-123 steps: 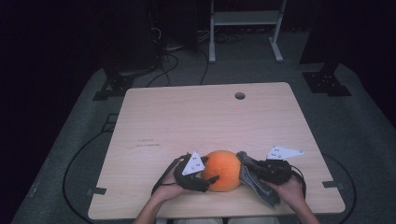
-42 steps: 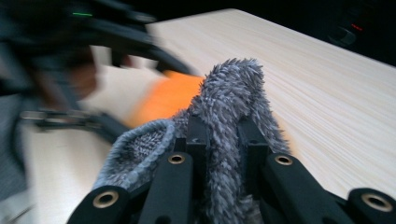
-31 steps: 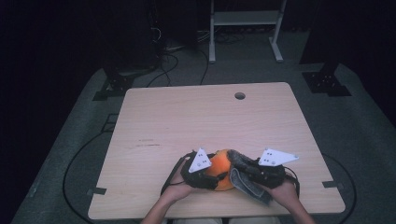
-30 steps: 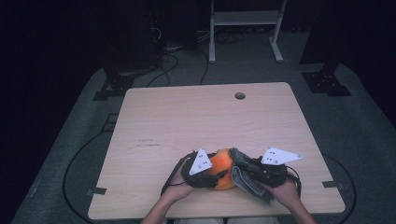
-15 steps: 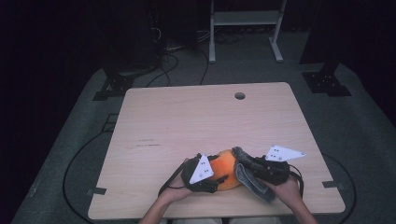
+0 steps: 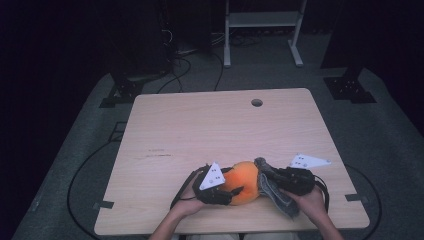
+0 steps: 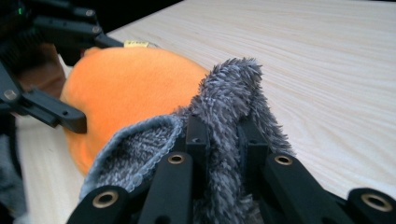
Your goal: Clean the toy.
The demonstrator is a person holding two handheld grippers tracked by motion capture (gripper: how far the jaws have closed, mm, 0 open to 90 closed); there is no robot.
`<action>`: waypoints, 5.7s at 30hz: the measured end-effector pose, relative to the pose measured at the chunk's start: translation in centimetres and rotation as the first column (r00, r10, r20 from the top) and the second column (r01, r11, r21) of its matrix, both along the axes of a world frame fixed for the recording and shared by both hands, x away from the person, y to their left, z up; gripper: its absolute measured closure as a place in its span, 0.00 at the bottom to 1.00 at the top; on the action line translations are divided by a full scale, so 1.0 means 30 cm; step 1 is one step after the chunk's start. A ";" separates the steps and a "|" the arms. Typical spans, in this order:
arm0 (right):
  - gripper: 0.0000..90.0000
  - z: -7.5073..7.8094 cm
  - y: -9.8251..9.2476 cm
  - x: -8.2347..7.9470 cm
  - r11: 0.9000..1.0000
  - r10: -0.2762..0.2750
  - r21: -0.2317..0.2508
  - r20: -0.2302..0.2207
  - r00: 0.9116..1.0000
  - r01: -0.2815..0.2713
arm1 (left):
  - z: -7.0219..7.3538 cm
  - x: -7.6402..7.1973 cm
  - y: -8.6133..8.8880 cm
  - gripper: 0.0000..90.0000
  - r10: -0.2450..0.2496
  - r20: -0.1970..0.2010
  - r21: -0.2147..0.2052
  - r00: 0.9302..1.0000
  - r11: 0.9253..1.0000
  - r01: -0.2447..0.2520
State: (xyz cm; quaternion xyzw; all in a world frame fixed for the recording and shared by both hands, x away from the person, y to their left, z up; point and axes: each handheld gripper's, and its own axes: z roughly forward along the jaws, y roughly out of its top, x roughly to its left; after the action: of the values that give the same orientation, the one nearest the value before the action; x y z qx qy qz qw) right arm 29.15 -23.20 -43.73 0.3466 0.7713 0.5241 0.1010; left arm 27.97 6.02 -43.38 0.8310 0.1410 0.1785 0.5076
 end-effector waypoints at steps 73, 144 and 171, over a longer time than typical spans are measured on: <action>0.87 -0.023 -0.047 0.060 0.998 0.061 -0.013 -0.129 0.990 -0.063 | -0.024 0.006 0.038 0.29 -0.089 -0.020 0.046 0.996 0.995 0.090; 0.87 0.156 0.026 -0.048 0.988 0.137 0.059 0.068 0.988 -0.141 | -0.003 0.020 -0.012 0.45 -0.015 -0.021 -0.037 1.000 0.999 0.014; 0.87 0.093 -0.021 -0.036 0.998 -0.008 0.057 0.057 0.998 0.005 | 0.058 0.020 0.004 0.48 -0.035 -0.080 -0.092 0.996 0.995 0.028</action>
State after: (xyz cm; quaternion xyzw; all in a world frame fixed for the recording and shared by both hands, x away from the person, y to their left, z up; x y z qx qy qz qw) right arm 28.07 -23.82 -40.95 0.3365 0.7519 0.5552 0.1150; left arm 28.57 6.15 -41.63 0.8158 0.1563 0.1301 0.5414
